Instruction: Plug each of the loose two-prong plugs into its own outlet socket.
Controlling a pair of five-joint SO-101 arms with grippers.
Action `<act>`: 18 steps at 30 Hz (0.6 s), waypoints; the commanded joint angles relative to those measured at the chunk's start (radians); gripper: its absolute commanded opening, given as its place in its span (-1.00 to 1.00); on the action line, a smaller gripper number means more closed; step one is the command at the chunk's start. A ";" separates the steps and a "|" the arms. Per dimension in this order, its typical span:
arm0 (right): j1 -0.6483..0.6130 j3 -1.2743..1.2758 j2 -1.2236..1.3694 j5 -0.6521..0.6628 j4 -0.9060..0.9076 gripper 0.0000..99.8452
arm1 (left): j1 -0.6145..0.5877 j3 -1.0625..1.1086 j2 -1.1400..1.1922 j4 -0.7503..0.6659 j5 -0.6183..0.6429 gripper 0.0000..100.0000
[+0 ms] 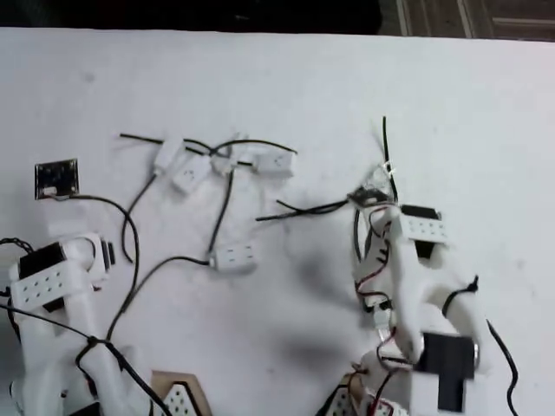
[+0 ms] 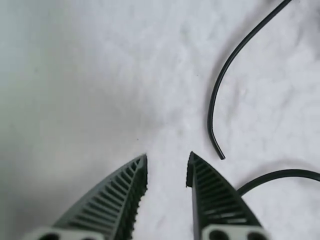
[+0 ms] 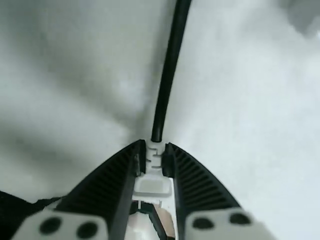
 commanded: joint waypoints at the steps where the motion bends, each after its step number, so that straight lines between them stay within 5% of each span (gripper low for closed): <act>1: 0.038 -0.015 -0.189 0.012 0.090 -0.96 | 0.004 -0.005 -0.030 -0.015 0.005 -0.71; 11: 0.082 -0.015 -0.786 0.006 0.137 -0.96 | 0.004 -0.003 -0.028 -0.015 0.000 -0.71; 18: 0.025 -0.074 -0.840 -0.091 0.061 -0.97 | 0.002 -0.003 -0.028 -0.015 0.000 -0.71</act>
